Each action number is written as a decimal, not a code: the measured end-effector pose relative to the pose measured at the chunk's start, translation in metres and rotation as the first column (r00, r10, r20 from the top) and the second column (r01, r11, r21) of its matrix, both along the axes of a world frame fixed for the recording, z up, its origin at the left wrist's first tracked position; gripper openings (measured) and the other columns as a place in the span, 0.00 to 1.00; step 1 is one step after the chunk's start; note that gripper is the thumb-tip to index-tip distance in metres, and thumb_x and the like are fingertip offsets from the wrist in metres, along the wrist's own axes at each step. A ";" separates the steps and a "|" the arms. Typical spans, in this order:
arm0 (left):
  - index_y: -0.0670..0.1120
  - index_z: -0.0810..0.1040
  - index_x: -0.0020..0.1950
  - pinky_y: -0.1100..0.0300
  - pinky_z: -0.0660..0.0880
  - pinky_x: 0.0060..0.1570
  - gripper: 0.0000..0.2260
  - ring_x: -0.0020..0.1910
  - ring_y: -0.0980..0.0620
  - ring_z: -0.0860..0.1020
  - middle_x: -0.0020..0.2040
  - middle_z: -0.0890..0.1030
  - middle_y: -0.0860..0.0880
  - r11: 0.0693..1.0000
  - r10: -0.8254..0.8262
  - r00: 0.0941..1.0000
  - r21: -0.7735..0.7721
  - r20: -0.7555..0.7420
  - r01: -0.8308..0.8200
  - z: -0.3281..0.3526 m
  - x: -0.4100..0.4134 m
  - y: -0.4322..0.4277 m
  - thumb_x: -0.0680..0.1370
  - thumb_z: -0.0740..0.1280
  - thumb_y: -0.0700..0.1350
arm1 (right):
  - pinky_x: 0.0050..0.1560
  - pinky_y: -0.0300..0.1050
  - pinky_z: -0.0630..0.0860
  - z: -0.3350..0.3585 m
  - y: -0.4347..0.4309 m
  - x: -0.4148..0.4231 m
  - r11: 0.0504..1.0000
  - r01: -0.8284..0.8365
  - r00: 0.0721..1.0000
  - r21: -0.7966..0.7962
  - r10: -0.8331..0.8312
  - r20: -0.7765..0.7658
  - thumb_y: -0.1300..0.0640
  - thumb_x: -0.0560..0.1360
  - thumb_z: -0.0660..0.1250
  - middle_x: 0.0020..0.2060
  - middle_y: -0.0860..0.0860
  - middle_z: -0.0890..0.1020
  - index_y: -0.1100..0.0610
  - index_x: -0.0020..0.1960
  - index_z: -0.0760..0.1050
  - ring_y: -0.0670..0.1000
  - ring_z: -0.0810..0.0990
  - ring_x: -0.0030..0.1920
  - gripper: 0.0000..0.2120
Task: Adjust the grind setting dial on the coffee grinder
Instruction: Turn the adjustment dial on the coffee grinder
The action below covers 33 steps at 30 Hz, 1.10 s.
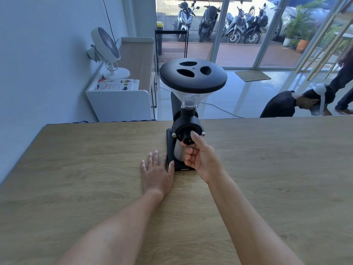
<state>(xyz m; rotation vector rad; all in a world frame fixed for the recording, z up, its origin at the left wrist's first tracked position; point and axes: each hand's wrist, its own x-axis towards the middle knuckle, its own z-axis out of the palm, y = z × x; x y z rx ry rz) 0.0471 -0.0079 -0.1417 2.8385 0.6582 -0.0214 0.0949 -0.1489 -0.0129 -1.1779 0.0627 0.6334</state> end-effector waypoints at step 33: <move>0.55 0.49 0.82 0.44 0.39 0.78 0.30 0.81 0.47 0.42 0.83 0.47 0.48 1.000 -0.003 1.000 0.000 -0.002 0.003 0.000 0.001 0.001 0.81 0.36 0.63 | 0.32 0.41 0.72 -0.001 0.001 0.003 0.995 0.064 0.998 -0.077 -0.063 0.025 0.43 0.70 0.76 0.26 0.48 0.72 0.60 0.45 0.82 0.47 0.71 0.26 0.19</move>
